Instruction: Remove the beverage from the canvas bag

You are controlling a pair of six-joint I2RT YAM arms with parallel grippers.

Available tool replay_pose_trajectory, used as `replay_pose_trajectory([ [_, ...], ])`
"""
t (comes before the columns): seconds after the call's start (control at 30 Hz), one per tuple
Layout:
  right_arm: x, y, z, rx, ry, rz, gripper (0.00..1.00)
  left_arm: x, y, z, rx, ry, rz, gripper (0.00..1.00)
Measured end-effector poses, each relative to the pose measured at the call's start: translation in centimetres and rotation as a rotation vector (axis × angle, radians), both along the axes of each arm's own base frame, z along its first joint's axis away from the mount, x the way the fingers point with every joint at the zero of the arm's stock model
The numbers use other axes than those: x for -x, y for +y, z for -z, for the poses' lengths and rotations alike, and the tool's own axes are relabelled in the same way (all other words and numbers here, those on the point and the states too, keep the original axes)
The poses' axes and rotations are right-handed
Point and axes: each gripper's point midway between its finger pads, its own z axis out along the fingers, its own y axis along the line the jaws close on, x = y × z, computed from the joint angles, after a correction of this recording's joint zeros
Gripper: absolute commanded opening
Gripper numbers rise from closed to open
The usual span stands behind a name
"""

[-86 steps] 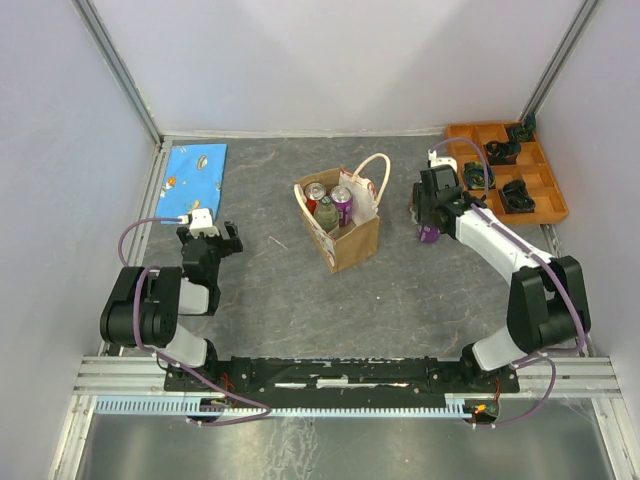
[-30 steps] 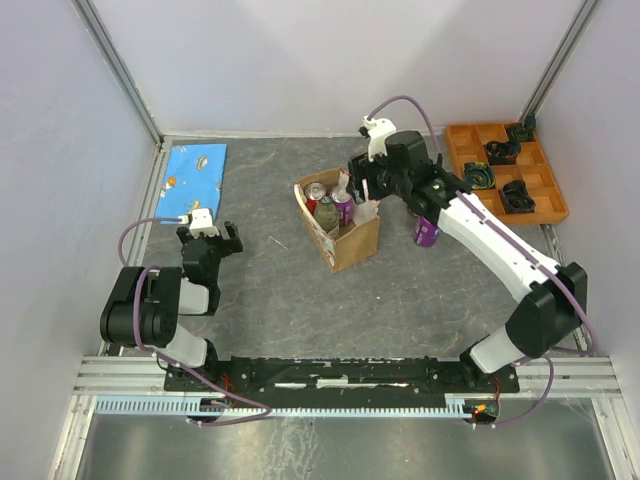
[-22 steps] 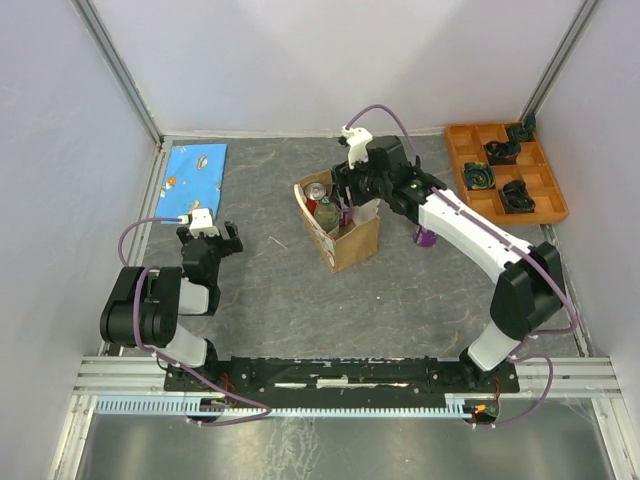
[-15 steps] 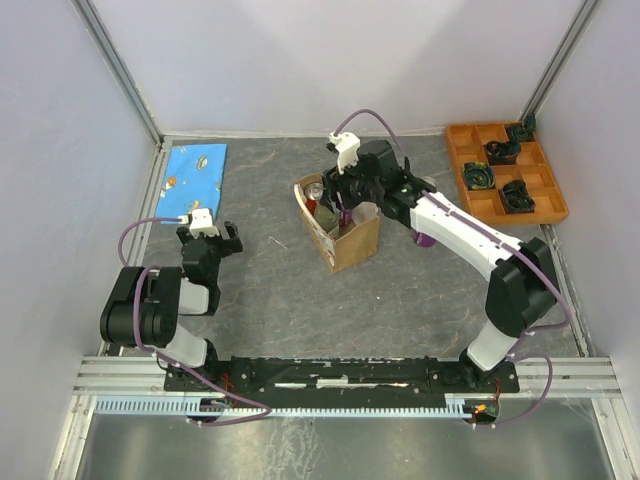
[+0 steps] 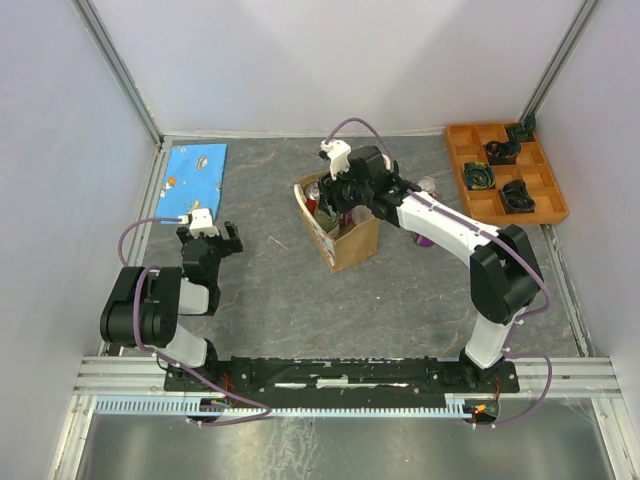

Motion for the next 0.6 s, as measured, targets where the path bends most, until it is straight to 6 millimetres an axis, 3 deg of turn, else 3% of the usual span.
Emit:
replay_pose_trajectory([
  [0.23, -0.4, 0.2, 1.8, 0.021, 0.017, -0.005, 0.53, 0.0, 0.0, 0.0, 0.0, 0.0, 0.0, 0.99],
  [0.4, -0.6, 0.6, 2.0, 0.021, 0.01, -0.008, 0.51, 0.0, 0.0, 0.0, 0.0, 0.0, 0.0, 0.99],
  [0.47, -0.8, 0.6, 1.9, 0.018, 0.006, -0.008, 0.42, 0.0, 0.0, 0.0, 0.0, 0.0, 0.0, 0.99],
  [0.6, -1.6, 0.5, 1.4, 0.03, -0.037, 0.006, 0.01, 0.0, 0.0, 0.0, 0.0, 0.0, 0.0, 0.99],
])
